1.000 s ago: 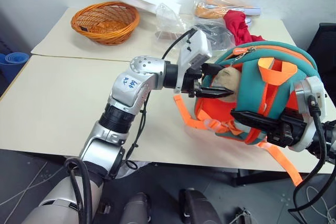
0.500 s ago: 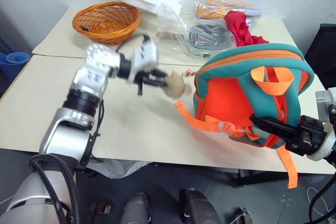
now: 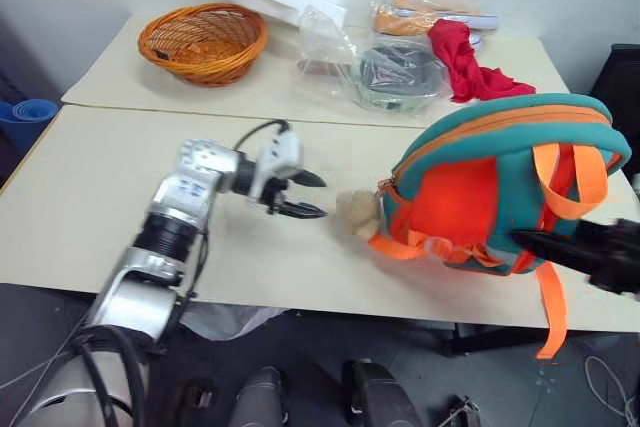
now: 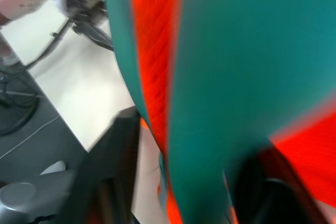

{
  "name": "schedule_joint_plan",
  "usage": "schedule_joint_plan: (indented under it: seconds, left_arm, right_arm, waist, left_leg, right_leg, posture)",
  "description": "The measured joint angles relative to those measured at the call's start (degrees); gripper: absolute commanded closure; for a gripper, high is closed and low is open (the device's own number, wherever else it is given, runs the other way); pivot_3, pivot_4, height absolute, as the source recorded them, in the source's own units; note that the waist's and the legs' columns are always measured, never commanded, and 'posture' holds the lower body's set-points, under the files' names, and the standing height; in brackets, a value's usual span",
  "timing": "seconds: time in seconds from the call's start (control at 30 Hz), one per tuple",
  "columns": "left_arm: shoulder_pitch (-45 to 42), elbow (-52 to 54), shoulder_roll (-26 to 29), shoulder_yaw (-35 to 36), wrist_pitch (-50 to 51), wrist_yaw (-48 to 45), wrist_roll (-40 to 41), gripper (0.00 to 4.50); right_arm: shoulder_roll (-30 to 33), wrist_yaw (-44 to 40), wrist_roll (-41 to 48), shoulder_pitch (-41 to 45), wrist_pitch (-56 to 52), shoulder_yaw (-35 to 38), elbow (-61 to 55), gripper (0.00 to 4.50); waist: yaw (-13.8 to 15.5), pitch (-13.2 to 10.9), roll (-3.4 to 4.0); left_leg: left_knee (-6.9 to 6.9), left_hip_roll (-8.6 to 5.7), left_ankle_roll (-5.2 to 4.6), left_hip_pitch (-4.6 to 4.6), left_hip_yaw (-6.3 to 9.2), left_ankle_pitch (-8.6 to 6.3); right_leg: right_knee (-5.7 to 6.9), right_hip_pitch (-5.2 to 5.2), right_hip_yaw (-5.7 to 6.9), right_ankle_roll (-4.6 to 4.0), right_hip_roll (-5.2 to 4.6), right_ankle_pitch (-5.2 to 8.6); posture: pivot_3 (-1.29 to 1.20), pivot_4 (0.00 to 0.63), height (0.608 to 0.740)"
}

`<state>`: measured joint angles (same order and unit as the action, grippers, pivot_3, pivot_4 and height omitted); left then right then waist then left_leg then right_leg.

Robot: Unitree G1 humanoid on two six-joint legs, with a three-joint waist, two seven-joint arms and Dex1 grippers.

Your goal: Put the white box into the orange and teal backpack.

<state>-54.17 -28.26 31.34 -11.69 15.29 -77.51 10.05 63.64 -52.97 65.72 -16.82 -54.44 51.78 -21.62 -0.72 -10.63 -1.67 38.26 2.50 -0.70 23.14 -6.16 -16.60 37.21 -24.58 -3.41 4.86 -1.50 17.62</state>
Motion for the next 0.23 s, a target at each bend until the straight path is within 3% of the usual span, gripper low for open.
schedule_joint_plan:
  seconds: [0.07, 0.13, 0.23]
  left_arm:
    - [-2.39, -4.32, 8.32, 4.29, 5.75, -4.92, 3.45, 0.11]
    - [-6.42, -7.43, 14.50, 9.69, 9.42, -6.62, 5.20, 0.00]
    - [-8.85, -6.92, 16.48, 12.82, 11.60, -8.45, 7.97, 0.00]
  right_arm:
    - [5.12, -11.10, -6.56, -7.22, -1.09, 11.49, 9.34, 0.56]
    - [7.80, -19.18, -12.98, -10.55, -0.47, 20.82, 19.72, 0.03]
    - [10.08, -22.43, -19.88, -10.92, 4.00, 22.32, 26.45, 0.03]
  waist:
    - [-0.06, -0.05, -0.11]
    - [-0.22, 0.03, -0.25]
    - [-0.30, 0.05, -0.23]
  left_leg:
    - [-0.08, -0.06, -0.01, 0.00, 0.03, 0.00]
    - [-0.08, 0.00, -0.06, -0.11, 0.01, -0.07]
    - [-0.07, -0.27, -0.25, -0.28, -0.12, -0.16]
  right_leg:
    - [-0.14, -0.02, 0.09, -0.02, 0.37, 0.01]
    - [-0.30, 0.18, 0.22, -0.03, 0.34, 0.00]
    - [-0.30, 0.31, 0.35, 0.12, -0.02, -0.04]
  posture:
    - [0.00, 0.150, 0.740]
    - [0.00, 0.150, 0.740]
    - [0.00, 0.150, 0.740]
